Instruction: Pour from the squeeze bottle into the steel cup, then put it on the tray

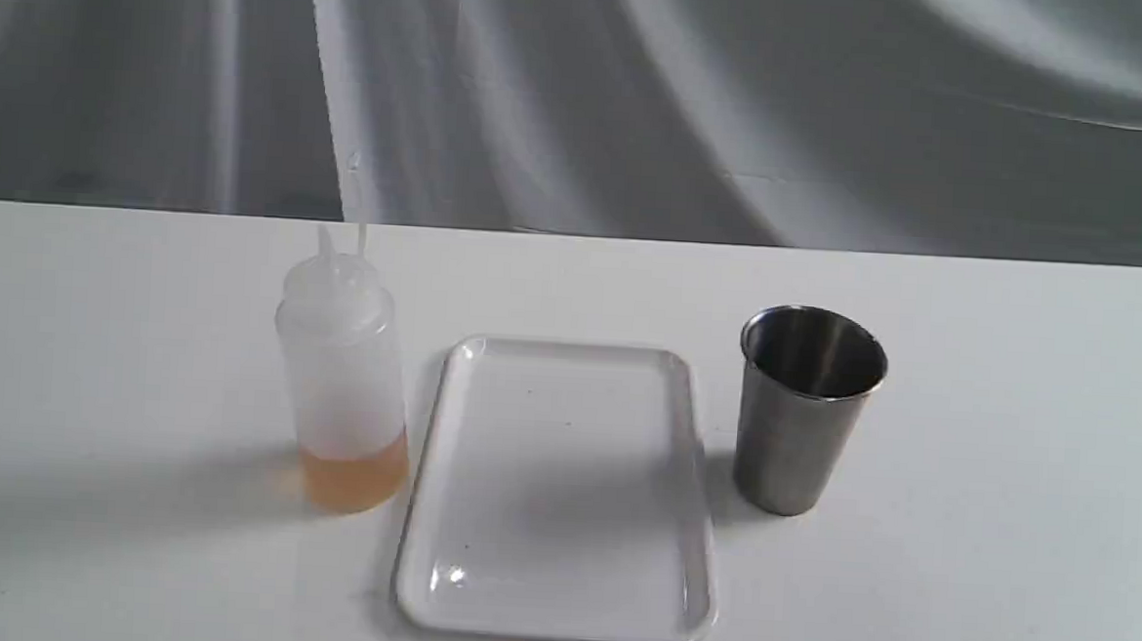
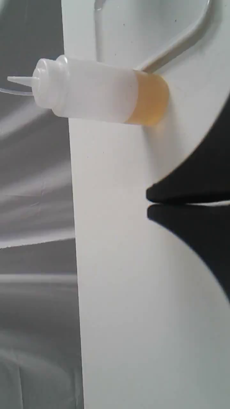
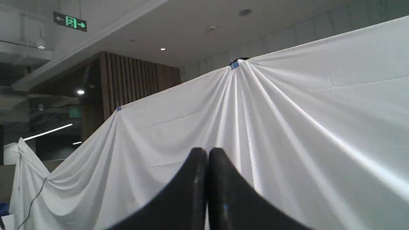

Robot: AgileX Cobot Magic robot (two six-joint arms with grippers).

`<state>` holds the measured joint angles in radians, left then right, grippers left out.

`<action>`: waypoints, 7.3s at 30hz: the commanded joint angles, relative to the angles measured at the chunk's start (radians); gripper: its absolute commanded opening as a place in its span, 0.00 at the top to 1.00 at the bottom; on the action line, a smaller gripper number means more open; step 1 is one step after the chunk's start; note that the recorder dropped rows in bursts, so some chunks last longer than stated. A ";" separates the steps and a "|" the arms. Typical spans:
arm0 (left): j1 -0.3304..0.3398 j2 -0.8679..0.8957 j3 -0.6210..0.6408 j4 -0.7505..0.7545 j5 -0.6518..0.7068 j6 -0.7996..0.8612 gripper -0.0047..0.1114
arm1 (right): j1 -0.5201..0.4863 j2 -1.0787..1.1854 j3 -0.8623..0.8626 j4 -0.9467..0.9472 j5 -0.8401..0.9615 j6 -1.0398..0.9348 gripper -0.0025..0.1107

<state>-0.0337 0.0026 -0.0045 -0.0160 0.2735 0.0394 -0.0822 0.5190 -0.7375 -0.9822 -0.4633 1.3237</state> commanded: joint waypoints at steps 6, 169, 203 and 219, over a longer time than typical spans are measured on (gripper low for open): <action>-0.005 -0.003 0.004 0.001 -0.008 -0.003 0.96 | 0.004 0.169 -0.155 -0.008 -0.004 0.072 0.98; -0.005 -0.003 0.004 0.001 -0.008 -0.007 0.96 | 0.641 1.920 -0.649 0.709 -0.323 -1.212 0.05; -0.005 -0.003 0.004 0.001 -0.008 -0.003 0.96 | 0.641 1.951 -0.725 0.674 -0.281 -1.212 0.98; -0.005 -0.003 0.004 0.001 -0.008 -0.006 0.96 | 0.641 1.726 -0.725 0.638 -0.166 -1.204 0.98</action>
<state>-0.0337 0.0026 -0.0045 -0.0160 0.2735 0.0394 0.5579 2.2865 -1.4585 -0.3307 -0.6186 0.1160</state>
